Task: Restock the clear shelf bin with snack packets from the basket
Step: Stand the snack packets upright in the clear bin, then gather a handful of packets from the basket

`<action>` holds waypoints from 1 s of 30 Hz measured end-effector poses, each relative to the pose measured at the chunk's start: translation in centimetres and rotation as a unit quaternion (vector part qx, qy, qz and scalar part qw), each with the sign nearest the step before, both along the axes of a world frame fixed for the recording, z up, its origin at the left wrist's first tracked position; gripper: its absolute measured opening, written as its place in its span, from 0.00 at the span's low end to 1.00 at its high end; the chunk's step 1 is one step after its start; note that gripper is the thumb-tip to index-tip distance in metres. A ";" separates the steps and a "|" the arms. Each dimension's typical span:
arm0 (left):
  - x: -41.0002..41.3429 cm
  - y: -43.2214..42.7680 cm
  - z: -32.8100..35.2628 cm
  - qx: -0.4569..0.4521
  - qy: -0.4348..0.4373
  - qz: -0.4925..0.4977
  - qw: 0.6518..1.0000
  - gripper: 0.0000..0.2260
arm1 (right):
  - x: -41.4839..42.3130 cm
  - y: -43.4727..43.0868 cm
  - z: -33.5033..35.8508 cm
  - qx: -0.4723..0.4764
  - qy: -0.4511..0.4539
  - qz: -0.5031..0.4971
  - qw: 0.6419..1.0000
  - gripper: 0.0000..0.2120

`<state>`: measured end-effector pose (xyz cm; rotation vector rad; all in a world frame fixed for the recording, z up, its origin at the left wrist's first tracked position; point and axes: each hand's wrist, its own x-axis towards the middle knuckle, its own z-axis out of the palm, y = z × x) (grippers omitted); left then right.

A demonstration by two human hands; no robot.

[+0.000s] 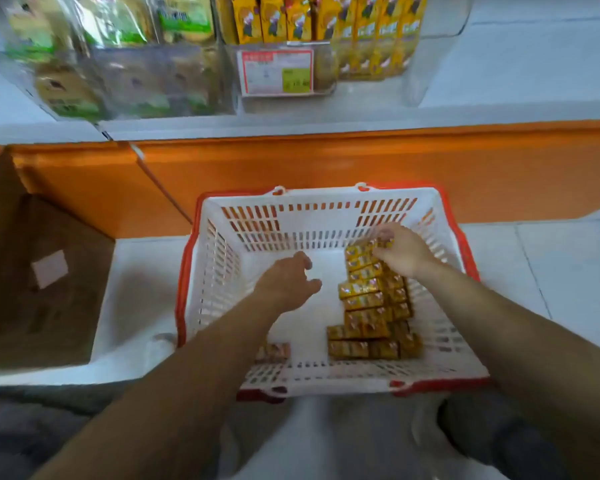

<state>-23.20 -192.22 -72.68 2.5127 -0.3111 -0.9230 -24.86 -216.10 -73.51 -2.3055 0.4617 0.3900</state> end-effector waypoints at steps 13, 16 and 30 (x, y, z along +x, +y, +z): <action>-0.3 -8.1 -14.1 -0.156 0.075 0.085 0.981 0.30 | 0.0 -0.7 -8.6 -0.160 -0.007 0.036 0.986 0.32; -0.2 -8.3 -14.9 -0.182 0.086 0.118 0.972 0.33 | 0.4 -0.8 -9.0 -0.155 0.012 0.049 0.987 0.34; 0.0 -7.1 -14.8 -0.256 0.215 0.260 0.906 0.41 | 0.2 -0.4 -10.3 0.000 -0.025 -0.043 0.999 0.14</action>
